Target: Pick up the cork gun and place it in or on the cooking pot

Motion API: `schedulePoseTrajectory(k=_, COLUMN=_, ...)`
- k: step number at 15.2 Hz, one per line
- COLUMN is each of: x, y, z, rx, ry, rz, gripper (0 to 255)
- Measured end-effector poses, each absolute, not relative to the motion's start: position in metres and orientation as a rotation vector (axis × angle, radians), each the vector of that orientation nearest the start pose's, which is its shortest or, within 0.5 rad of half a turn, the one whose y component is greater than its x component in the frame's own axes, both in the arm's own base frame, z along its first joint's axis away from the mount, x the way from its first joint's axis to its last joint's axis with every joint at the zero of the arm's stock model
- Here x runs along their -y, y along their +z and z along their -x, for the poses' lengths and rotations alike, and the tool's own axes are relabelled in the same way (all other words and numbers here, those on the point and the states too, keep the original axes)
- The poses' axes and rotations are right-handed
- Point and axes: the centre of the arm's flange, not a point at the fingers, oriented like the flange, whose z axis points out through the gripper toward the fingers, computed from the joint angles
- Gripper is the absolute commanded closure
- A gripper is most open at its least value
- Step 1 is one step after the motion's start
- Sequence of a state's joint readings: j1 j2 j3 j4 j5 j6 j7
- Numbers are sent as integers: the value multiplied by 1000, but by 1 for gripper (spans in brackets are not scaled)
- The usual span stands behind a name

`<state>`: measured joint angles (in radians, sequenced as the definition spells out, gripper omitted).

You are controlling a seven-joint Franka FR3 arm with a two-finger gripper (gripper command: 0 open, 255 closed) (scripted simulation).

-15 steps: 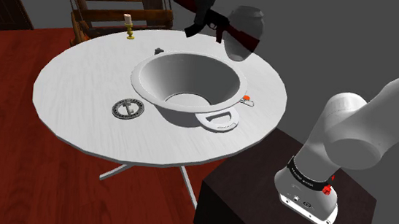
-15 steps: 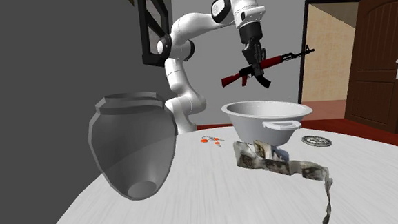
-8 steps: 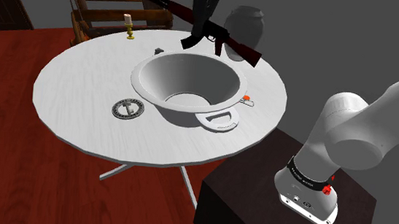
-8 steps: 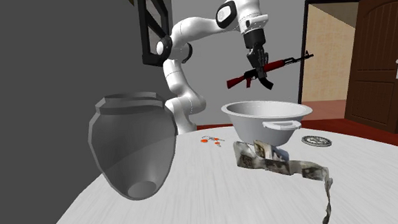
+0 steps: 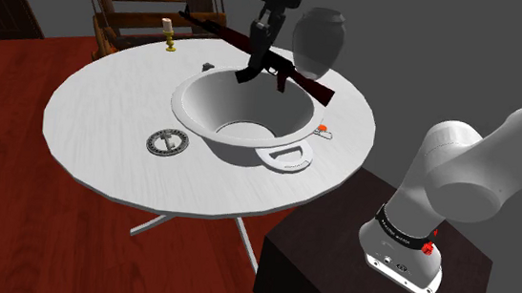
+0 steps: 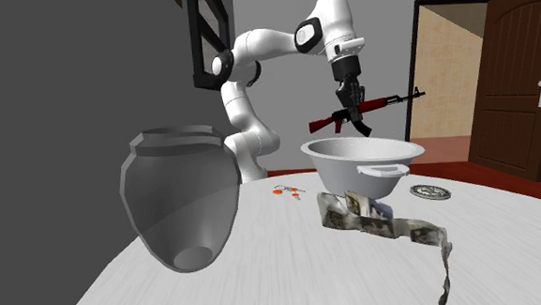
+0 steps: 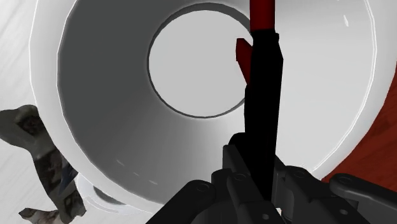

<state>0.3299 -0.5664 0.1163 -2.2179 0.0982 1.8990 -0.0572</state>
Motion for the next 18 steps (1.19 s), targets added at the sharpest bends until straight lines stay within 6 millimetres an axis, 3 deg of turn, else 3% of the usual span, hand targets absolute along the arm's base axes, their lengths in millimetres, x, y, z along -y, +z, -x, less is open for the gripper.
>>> schedulePoseTrajectory(k=5, x=-188, y=586, z=-355, rx=712, ry=-358, rz=2957, gripper=255)
schedulePoseTrajectory(k=11, x=-188, y=583, z=-355, rx=712, ry=-359, rz=2957, gripper=255)
schedulePoseTrajectory(k=12, x=-188, y=583, z=-355, rx=712, ry=-359, rz=2957, gripper=0)
schedulePoseTrajectory(k=18, x=-188, y=583, z=-355, rx=712, ry=-359, rz=2957, gripper=0)
